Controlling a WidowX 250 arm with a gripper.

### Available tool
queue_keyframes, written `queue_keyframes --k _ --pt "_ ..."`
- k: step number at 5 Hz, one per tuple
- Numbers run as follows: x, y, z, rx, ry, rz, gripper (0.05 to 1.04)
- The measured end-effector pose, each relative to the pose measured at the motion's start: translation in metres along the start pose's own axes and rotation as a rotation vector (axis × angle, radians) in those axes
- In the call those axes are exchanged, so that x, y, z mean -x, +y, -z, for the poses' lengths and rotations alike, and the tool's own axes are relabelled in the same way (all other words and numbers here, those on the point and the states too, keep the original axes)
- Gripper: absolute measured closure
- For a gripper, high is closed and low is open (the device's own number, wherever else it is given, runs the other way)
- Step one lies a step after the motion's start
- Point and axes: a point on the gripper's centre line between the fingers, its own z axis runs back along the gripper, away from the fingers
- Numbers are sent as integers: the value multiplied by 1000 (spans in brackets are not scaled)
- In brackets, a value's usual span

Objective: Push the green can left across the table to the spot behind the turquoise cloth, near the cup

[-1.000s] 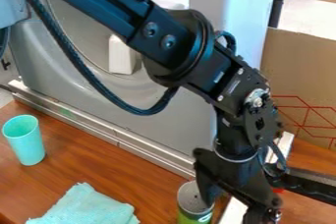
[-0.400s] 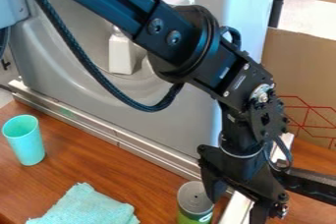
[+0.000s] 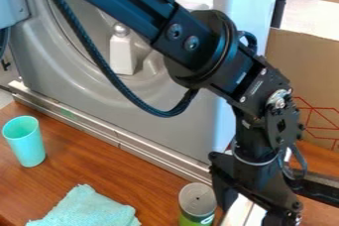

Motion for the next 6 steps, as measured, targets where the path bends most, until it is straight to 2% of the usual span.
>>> queue_keyframes --k 2,4,5,6 --pt "0 -7 6 17 21 6 83" --pt "21 0 17 11 71 -16 83" --pt "32 23 17 -6 118 -54 83" --pt "30 50 15 -36 128 -58 83"
